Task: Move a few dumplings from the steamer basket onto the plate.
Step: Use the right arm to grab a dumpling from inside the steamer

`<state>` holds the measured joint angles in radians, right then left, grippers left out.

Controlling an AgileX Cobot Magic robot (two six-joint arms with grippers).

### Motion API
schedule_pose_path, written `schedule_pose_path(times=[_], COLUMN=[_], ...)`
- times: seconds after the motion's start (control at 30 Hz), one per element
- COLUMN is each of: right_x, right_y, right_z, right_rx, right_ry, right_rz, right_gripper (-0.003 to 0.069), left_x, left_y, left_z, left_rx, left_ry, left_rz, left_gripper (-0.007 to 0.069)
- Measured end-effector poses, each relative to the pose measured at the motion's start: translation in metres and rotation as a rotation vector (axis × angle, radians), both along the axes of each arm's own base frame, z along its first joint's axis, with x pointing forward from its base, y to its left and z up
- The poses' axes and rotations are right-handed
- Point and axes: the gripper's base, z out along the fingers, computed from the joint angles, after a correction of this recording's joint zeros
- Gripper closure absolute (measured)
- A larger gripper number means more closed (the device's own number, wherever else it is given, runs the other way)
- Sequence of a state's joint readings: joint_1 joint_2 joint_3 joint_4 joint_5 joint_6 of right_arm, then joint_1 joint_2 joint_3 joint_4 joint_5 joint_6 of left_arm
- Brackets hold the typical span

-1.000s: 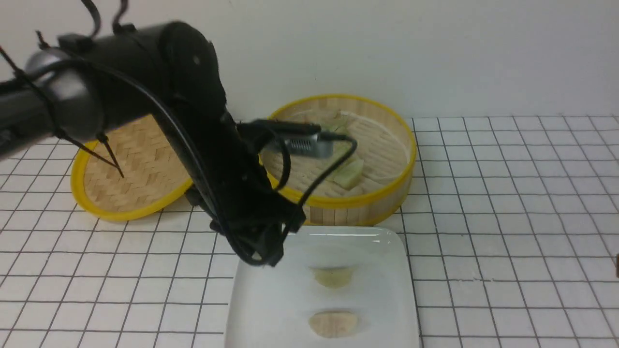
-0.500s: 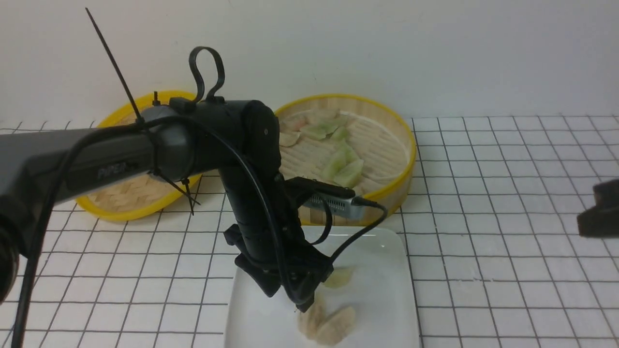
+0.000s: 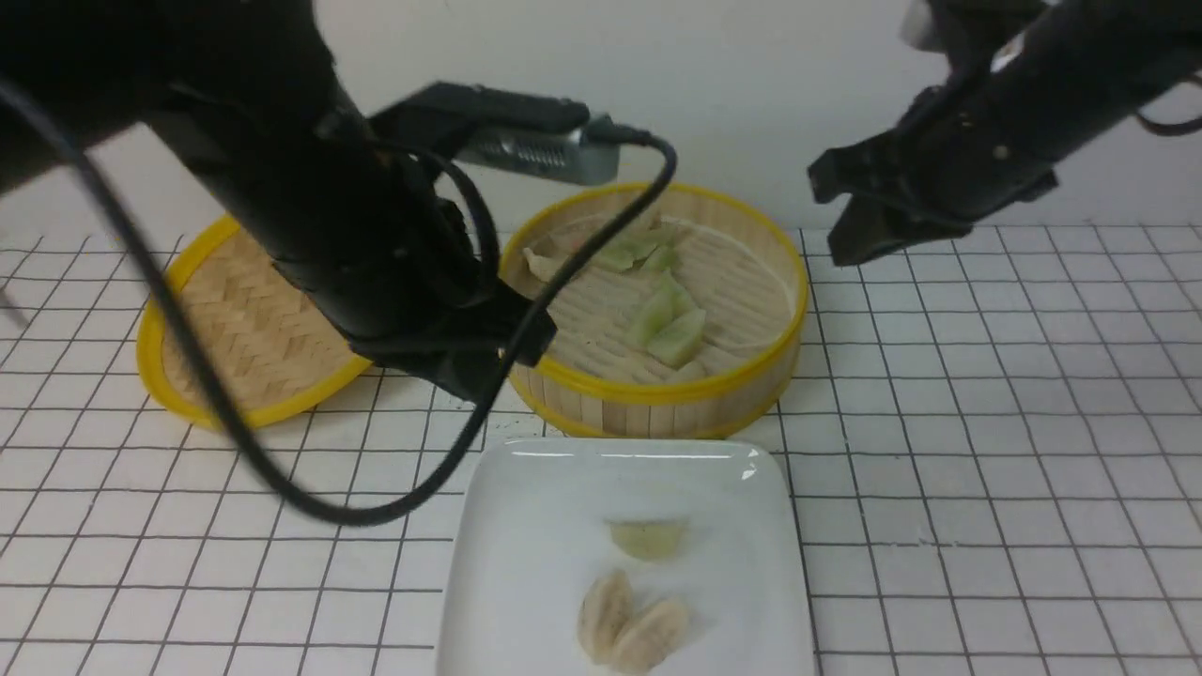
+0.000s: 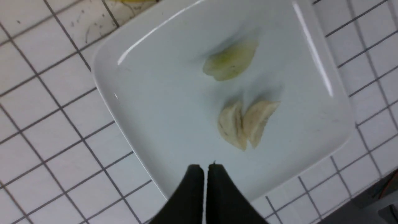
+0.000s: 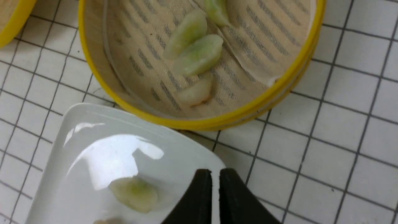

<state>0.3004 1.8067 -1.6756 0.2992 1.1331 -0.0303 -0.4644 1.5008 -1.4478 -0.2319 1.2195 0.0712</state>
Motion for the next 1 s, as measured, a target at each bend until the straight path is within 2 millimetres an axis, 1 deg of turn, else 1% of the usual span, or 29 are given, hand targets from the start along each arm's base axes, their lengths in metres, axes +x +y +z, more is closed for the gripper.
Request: schedule_pose_path(times=[0.03, 0.07, 0.1, 0.13, 0.2, 0.27, 0.3, 0.33, 0.37, 0.4, 0.5, 0.53, 0.6, 0.67, 0.7, 0.73, 0.77, 0.8, 0.83, 0.9, 0.97, 1.0], right_x=[0.012, 0.028, 0.036, 0.048, 0.065, 0.077, 0.089, 0.097, 0.103, 0.108, 0.117, 0.118, 0.120, 0.120, 0.121, 0.120, 0.119, 0.119, 0.119, 0.118, 0.118, 0.117], right_y=[0.006, 0.014, 0.018, 0.024, 0.031, 0.037, 0.042, 0.047, 0.051, 0.054, 0.063, 0.065, 0.071, 0.076, 0.078, 0.079, 0.082, 0.083, 0.085, 0.085, 0.085, 0.084], right_z=[-0.008, -0.024, -0.031, -0.043, -0.061, -0.074, -0.084, -0.100, -0.105, -0.111, -0.129, -0.131, -0.143, -0.151, -0.151, -0.151, -0.151, -0.151, -0.151, -0.149, -0.146, -0.139], right_rx=[-0.006, -0.015, -0.018, -0.024, -0.031, -0.034, -0.034, -0.040, -0.038, -0.037, -0.033, -0.031, -0.027, -0.026, -0.024, -0.023, -0.023, -0.021, -0.025, -0.027, -0.023, -0.019], right_ry=[0.013, 0.039, 0.050, 0.068, 0.092, 0.104, 0.102, 0.118, 0.112, 0.109, 0.109, 0.106, 0.117, 0.129, 0.124, 0.122, 0.123, 0.121, 0.116, 0.113, 0.109, 0.100], right_rz=[0.008, 0.016, 0.021, 0.029, 0.038, 0.042, 0.050, 0.055, 0.060, 0.063, 0.077, 0.082, 0.094, 0.101, 0.104, 0.106, 0.111, 0.113, 0.116, 0.114, 0.109, 0.104], right_gripper=[0.0604, 0.0571, 0.0548, 0.0509, 0.0438, 0.0379, 0.0323, 0.0279, 0.0242, 0.0218, 0.0186, 0.0183, 0.0185, 0.0201, 0.0225, 0.0265, 0.0348, 0.0408, 0.0488, 0.0527, 0.0527, 0.0552], left_x=[-0.009, -0.026, -0.037, -0.048, -0.069, -0.080, -0.094, -0.102, -0.108, -0.113, -0.123, -0.124, -0.124, -0.124, -0.123, -0.123, -0.123, -0.122, -0.121, -0.120, -0.119, -0.118], left_y=[0.005, 0.013, 0.018, 0.024, 0.034, 0.040, 0.047, 0.051, 0.054, 0.056, 0.061, 0.062, 0.063, 0.064, 0.065, 0.065, 0.066, 0.067, 0.067, 0.068, 0.068, 0.069], left_z=[0.008, 0.020, 0.026, 0.031, 0.036, 0.036, 0.035, 0.033, 0.029, 0.028, 0.020, 0.018, 0.013, 0.011, 0.011, 0.011, 0.011, 0.011, 0.011, 0.011, 0.011, 0.011], left_rx=[-0.010, -0.029, -0.041, -0.051, -0.067, -0.073, -0.076, -0.078, -0.076, -0.078, -0.071, -0.066, -0.052, -0.042, -0.036, -0.031, -0.024, -0.020, -0.013, -0.006, -0.004, 0.001], left_ry=[-0.018, -0.050, -0.070, -0.086, -0.106, -0.111, -0.113, -0.115, -0.112, -0.116, -0.103, -0.098, -0.087, -0.083, -0.085, -0.086, -0.092, -0.096, -0.105, -0.121, -0.133, -0.138], left_rz=[0.001, 0.006, 0.008, 0.012, 0.021, 0.026, 0.028, 0.029, 0.029, 0.029, 0.030, 0.030, 0.039, 0.052, 0.059, 0.066, 0.072, 0.077, 0.080, 0.085, 0.087, 0.090], left_gripper=[0.0631, 0.0631, 0.0631, 0.0631, 0.0631, 0.0631, 0.0631, 0.0631, 0.0631, 0.0631, 0.0631, 0.0631, 0.0631, 0.0631, 0.0631, 0.0631, 0.0631, 0.0631, 0.0631, 0.0631, 0.0631, 0.0631])
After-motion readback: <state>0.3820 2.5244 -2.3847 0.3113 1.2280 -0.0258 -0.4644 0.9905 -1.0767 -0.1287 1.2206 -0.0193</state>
